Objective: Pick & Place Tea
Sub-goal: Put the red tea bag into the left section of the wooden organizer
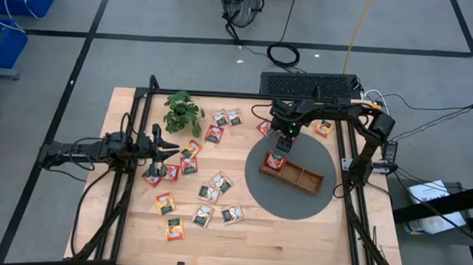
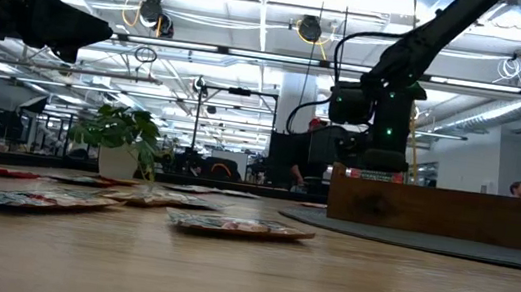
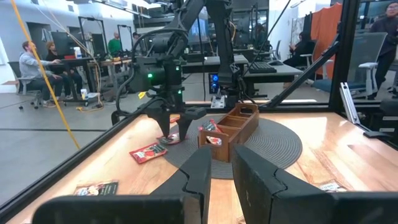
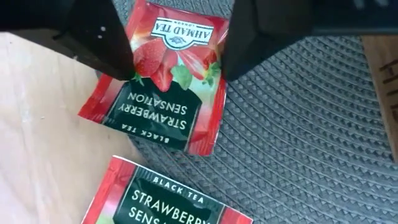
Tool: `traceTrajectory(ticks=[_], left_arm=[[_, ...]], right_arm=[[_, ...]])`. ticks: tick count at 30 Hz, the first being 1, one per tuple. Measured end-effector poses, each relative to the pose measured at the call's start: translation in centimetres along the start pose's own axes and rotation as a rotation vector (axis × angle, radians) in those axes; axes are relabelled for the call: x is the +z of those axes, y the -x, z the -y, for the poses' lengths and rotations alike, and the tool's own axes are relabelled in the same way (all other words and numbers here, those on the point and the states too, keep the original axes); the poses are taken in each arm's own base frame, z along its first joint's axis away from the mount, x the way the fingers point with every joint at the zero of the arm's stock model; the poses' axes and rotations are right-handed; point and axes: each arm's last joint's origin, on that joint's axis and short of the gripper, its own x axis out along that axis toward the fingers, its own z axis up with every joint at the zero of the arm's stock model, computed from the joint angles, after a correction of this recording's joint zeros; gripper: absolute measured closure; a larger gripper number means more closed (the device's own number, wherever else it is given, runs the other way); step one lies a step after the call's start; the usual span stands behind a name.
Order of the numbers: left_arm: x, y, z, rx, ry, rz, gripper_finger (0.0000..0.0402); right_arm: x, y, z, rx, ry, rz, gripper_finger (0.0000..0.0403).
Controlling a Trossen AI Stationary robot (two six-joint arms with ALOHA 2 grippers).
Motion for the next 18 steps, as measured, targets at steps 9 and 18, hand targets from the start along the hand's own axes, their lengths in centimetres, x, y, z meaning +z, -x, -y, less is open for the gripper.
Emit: traceTrajectory(ticks=[9,18], left_arm=[[0.0,0.0,0.0,0.0,0.0,0.0,0.033],[0.0,0.0,0.0,-0.001,0.0,0.0,0.033]], right_arm=[[-0.11,0.41,-0.12,0.013,-0.013,0.01,0.0328],[-0.06,0.42,-0.09,0.001,-0.015,0.015,0.0399]])
